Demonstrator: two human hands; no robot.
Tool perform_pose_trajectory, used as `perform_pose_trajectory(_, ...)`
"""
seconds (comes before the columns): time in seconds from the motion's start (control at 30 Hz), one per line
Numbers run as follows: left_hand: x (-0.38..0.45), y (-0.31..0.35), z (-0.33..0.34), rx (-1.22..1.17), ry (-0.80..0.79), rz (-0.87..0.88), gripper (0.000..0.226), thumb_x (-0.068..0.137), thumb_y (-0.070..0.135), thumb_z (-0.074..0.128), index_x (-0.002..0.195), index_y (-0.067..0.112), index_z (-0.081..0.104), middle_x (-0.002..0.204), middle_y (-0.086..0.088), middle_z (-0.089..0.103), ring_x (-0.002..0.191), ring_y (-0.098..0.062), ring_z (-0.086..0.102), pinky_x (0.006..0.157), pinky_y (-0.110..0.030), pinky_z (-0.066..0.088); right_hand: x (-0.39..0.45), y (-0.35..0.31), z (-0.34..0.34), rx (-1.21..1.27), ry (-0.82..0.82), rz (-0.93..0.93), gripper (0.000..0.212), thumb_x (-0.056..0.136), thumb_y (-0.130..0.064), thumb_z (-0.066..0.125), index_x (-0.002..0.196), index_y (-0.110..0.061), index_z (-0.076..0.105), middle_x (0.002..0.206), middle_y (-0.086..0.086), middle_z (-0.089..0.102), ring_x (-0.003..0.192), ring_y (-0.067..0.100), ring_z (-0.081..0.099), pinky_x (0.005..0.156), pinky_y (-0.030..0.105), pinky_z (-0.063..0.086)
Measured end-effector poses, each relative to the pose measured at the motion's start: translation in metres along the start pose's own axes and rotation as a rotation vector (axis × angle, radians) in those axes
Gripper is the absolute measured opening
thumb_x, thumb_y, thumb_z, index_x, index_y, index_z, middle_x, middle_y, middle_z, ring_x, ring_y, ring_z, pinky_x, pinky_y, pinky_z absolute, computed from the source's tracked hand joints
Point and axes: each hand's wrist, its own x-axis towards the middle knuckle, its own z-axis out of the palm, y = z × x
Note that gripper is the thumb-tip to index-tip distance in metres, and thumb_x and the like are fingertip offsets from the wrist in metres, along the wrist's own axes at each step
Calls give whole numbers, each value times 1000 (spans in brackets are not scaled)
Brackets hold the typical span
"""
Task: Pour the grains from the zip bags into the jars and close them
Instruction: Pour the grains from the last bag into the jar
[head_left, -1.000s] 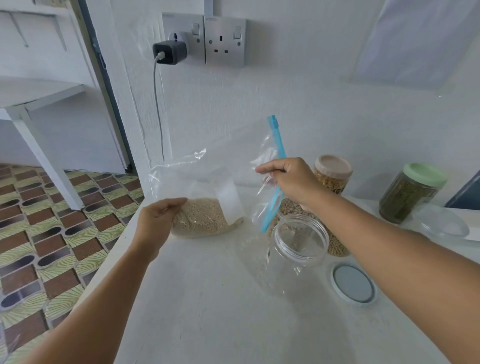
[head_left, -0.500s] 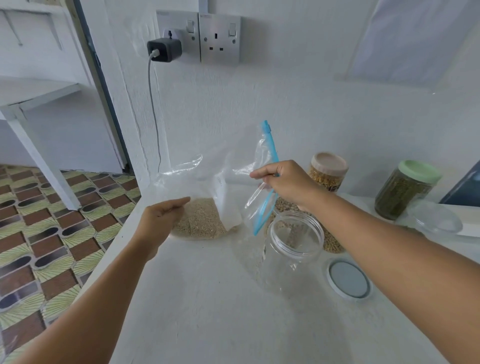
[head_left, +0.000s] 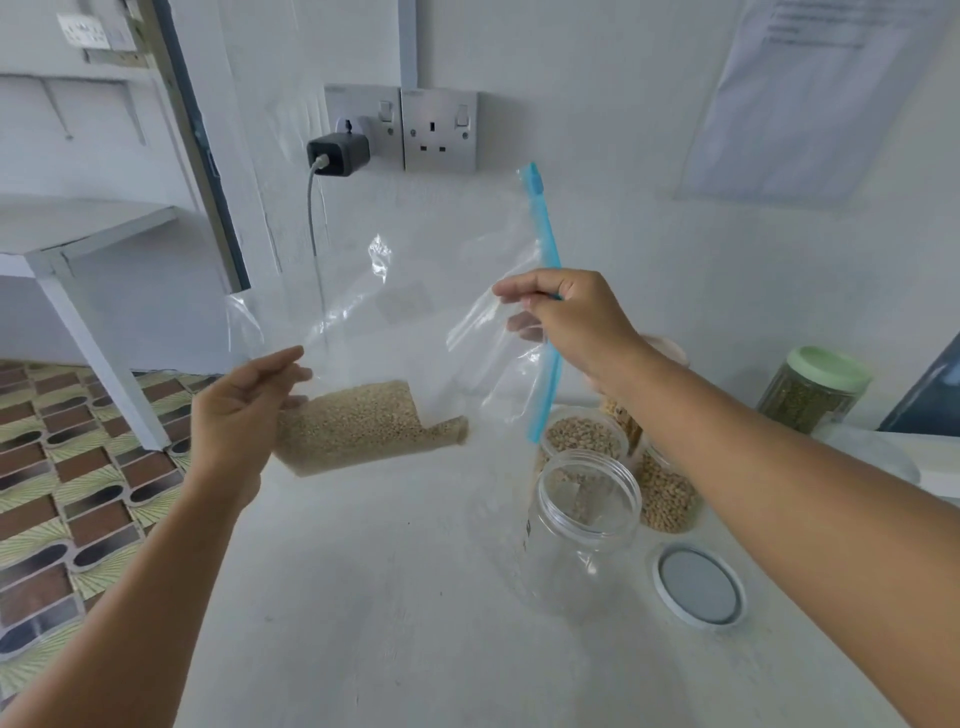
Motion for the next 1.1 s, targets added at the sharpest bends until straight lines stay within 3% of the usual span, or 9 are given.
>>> perform_pose_trajectory(0.1, -4, 18, 1, -2, 70, 47, 21, 96, 14, 73, 114, 25, 78, 94, 8, 79, 67, -3, 68, 66, -12, 54, -3, -8, -3, 25, 13, -32, 42, 105, 2, 45, 105, -23, 79, 111, -1, 76, 86, 12, 74, 82, 23, 60)
perform_pose_trajectory(0.33, -11, 54, 7, -41, 134, 128, 15, 95, 20, 75, 105, 31, 80, 86, 11, 78, 63, -3, 64, 65, -14, 55, -13, -28, -13, 164, 50, -43, 43, 105, 4, 45, 105, -21, 80, 108, -2, 78, 81, 11, 70, 80, 21, 56)
perform_pose_trajectory(0.47, -13, 72, 11, -29, 119, 152, 16, 96, 18, 73, 110, 25, 78, 83, 12, 77, 59, -2, 62, 63, -13, 55, -21, -43, -23, 196, 52, -44, 42, 104, 4, 46, 104, -20, 79, 107, 0, 79, 79, 11, 70, 76, 21, 55)
perform_pose_trajectory(0.63, -20, 80, 14, 3, 70, 157, 14, 96, 21, 74, 100, 33, 80, 87, 8, 78, 61, -3, 63, 62, -14, 54, -42, -31, -33, 225, 84, -15, 40, 105, 4, 46, 107, -17, 80, 112, 3, 77, 82, 14, 70, 78, 23, 56)
perform_pose_trajectory(0.9, -25, 99, 22, 73, 16, 218, 15, 97, 19, 73, 99, 33, 78, 76, 14, 76, 62, -1, 63, 60, -11, 51, -64, -18, -42, 260, 123, -9, 37, 107, 2, 47, 110, -17, 79, 114, 1, 76, 86, 12, 73, 85, 24, 59)
perform_pose_trajectory(1.1, -23, 113, 23, 93, -24, 234, 18, 95, 20, 75, 91, 37, 81, 78, 10, 76, 67, -7, 65, 64, -17, 56, -72, -10, -45, 291, 128, -1, 36, 107, 3, 46, 115, -13, 77, 113, -1, 76, 93, 17, 75, 87, 26, 60)
